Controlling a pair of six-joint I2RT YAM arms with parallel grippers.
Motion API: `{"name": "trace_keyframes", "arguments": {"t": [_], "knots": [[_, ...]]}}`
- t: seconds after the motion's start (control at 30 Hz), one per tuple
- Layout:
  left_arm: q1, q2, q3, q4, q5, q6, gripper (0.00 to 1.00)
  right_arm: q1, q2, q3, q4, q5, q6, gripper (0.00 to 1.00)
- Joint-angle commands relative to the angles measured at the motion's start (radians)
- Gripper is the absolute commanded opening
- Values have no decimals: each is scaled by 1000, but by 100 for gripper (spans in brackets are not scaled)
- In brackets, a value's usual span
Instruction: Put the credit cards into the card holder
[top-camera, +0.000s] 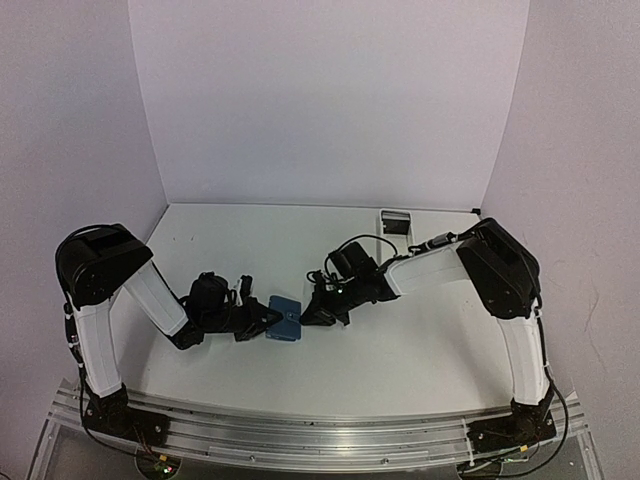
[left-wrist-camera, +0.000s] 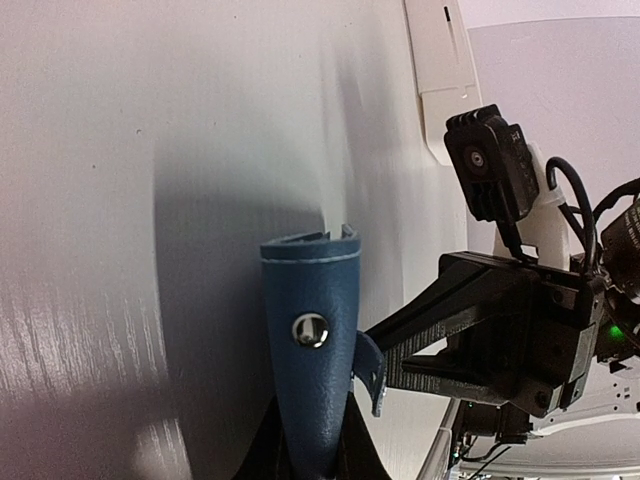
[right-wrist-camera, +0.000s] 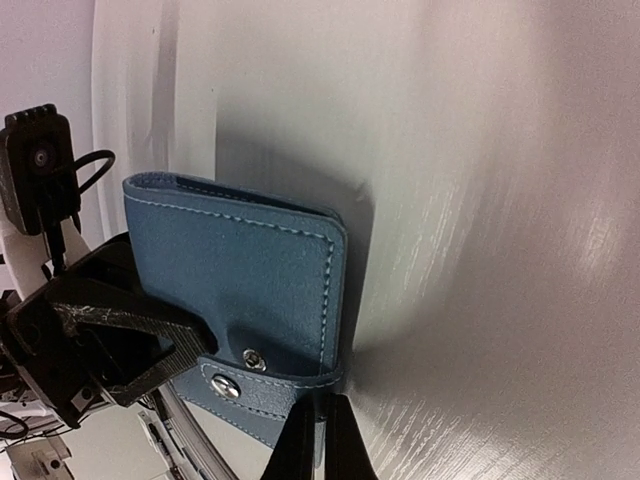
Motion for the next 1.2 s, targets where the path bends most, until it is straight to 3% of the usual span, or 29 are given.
{"name": "trace_keyframes", "arguments": {"t": [0.0, 0.37, 0.53, 0.63, 1.03, 1.17], "knots": [[3, 63, -29, -200, -117, 53, 0, 2, 1, 12, 85, -26, 5, 2], [4, 61, -28, -207, -122, 57, 0, 7, 0, 58, 90, -27, -50, 0], [3, 59, -30, -203, -123, 61, 0, 12, 14, 69, 93, -25, -52, 14], [4, 57, -34, -177, -111, 70, 1, 12, 33, 75, 92, -6, -31, 16], [3, 60, -28, -92, -59, 96, 31, 25, 61, 46, 97, 47, 30, 0], [4, 59, -30, -61, -27, 95, 40, 30, 52, 29, 98, 92, 34, 0]]}}
